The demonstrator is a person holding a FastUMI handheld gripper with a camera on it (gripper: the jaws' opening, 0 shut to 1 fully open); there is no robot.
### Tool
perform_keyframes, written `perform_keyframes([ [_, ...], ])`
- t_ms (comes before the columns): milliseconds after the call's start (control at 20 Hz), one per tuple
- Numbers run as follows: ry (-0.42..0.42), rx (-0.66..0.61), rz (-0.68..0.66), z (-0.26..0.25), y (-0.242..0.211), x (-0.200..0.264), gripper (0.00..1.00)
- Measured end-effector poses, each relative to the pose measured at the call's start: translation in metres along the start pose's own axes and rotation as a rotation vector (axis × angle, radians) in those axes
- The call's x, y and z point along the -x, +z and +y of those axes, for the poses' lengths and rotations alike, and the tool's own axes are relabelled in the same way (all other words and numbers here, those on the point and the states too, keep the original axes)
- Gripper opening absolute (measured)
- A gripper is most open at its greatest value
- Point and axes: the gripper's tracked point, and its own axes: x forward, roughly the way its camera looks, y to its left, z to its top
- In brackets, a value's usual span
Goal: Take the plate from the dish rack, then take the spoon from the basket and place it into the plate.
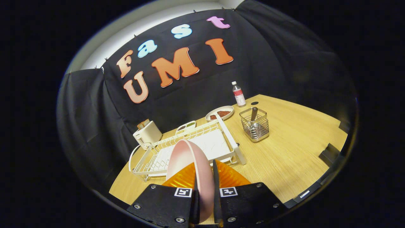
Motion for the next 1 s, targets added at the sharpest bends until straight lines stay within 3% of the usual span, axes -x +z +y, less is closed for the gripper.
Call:
perform_keyframes([
  [1000,0.074,-0.287,0.195,-0.015,-0.087,-0.024,0.18],
])
